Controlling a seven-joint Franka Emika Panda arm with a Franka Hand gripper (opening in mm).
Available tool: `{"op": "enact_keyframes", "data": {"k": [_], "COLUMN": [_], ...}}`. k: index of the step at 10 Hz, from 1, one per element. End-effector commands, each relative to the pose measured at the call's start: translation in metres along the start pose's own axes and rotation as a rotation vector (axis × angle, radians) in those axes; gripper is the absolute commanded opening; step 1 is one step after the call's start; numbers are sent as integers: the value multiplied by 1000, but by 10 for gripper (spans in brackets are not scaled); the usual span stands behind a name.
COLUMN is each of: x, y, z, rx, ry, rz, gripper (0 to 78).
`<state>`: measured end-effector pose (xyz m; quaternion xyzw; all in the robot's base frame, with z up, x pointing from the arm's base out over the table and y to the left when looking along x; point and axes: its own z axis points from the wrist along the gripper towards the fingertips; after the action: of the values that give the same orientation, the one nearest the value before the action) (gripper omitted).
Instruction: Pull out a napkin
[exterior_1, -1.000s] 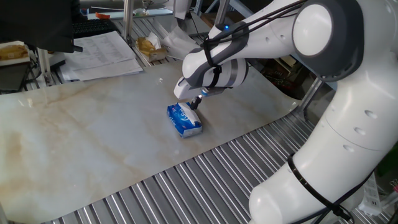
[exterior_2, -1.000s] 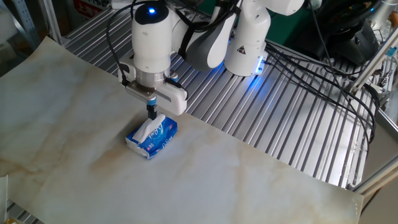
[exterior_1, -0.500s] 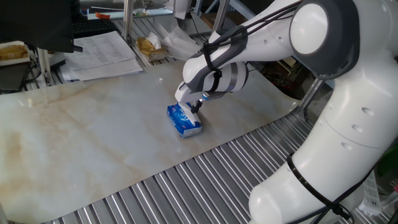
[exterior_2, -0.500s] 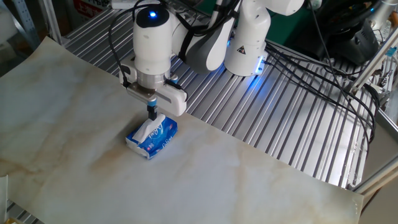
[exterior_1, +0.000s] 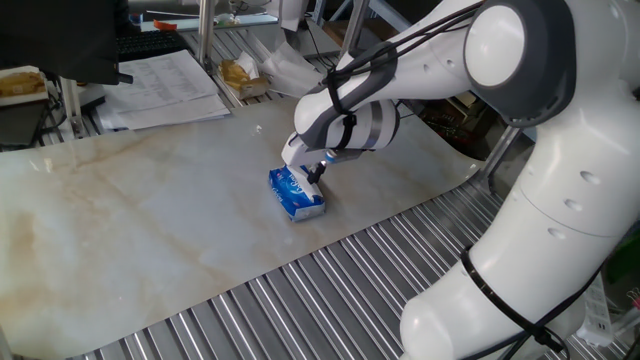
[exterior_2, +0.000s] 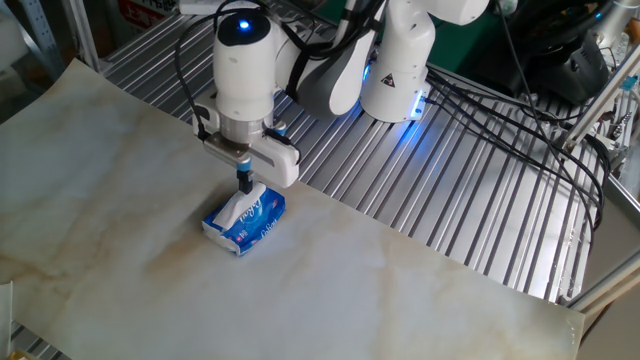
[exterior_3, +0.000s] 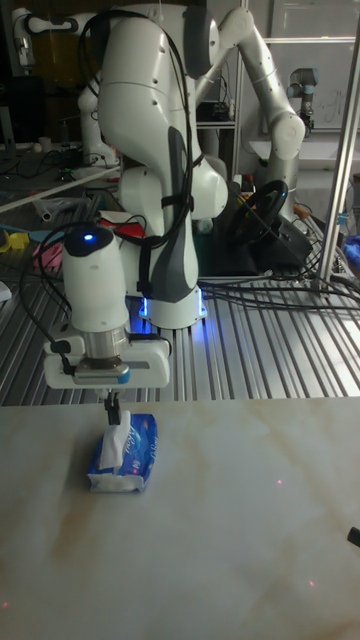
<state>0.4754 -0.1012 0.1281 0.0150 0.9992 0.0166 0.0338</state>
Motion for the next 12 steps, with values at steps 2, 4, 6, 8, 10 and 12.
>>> {"op": "enact_keyframes", "data": {"k": [2, 4, 6, 8, 10, 12], "x": [-1, -1, 0, 0, 0, 0], "y": [0, 0, 0, 0, 0, 0], "z": [-1, -1, -1, -1, -1, -1], "rx": [25, 26, 19, 19, 5, -9], "ry": [51, 74, 92, 98, 98, 94], "rz": [-4, -6, -6, 2, 14, 25], "gripper": [0, 0, 0, 0, 0, 0]}}
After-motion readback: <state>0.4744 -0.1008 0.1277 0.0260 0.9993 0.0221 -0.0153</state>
